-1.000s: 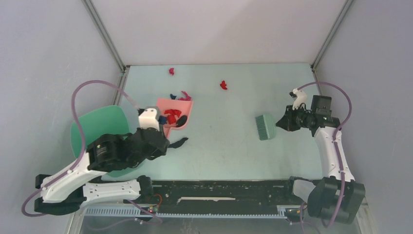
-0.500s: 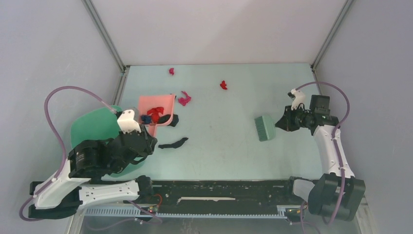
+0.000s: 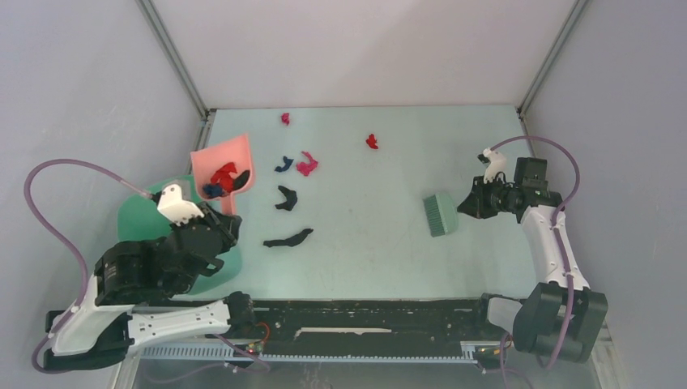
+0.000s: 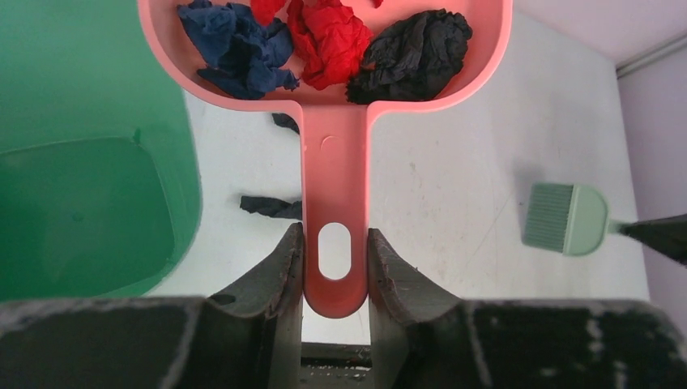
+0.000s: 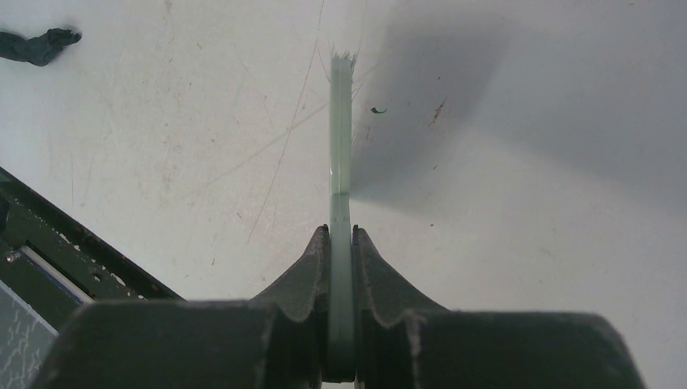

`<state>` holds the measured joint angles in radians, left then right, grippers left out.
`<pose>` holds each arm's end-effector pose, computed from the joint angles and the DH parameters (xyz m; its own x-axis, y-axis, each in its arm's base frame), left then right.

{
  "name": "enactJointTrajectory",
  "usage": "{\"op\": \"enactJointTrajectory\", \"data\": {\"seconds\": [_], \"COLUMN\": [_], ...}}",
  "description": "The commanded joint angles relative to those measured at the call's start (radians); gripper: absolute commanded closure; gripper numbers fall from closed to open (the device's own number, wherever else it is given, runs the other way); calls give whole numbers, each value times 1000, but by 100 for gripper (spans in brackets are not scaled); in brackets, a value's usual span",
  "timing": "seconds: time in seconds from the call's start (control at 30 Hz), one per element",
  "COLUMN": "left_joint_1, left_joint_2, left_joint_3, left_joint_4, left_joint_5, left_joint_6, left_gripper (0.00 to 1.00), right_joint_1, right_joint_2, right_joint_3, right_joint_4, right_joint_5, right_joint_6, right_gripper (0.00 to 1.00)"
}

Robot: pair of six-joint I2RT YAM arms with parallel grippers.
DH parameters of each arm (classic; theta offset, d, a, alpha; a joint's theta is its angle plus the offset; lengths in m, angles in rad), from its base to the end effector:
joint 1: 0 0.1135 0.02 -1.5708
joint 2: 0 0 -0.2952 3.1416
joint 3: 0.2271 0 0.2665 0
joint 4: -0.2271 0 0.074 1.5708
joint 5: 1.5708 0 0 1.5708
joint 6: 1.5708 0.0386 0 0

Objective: Sweep away the paper scraps from the table

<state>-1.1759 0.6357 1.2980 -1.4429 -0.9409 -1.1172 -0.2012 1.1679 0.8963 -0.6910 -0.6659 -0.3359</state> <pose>0.0361 -0.0056 0.4277 -0.4088 -0.3954 -0.8225 -0.1019 0.9154 -0.3895 0.2302 -0.0226 0.2876 -0.6970 -0.1224 -0.7066 -0.4432 0.8481 0.2903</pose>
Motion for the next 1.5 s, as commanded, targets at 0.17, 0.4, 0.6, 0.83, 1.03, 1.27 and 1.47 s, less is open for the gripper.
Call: {"op": "enactJointTrajectory", "data": {"seconds": [0.17,0.4,0.6,0.83,1.03,1.27,1.47], "left_joint_1": [8,9,9,9,10,9,9], "left_joint_2": [-119,-166,-227,-282,-332,-408,-453], "left_joint_3": [-52,-60,-77,-112,-152,-224,-281], "left_joint_4": [17,21,43,85,151,274,327], "left_joint_5": [-157,-190,-219,-215,-204,-179,-165], "left_joint_6": [-212,-284,-394,-476,-512,-577,-668], "left_gripper": [100,100,100,100,100,100,100], "right_joint_1": [-4,-7,-11,-17,-17,-18,-22], "right_joint_2": [7,16,18,24,28,33,42], "right_joint_3": [7,7,7,7,7,6,6], "right_joint_4": [7,1,0,-4,-6,-10,-11], "right_joint_5": [-15,-18,-17,-24,-26,-24,-27], "right_joint_6": [-17,-20,-23,-28,-31,-37,-40], "right_gripper": [100,100,100,100,100,100,100]}}
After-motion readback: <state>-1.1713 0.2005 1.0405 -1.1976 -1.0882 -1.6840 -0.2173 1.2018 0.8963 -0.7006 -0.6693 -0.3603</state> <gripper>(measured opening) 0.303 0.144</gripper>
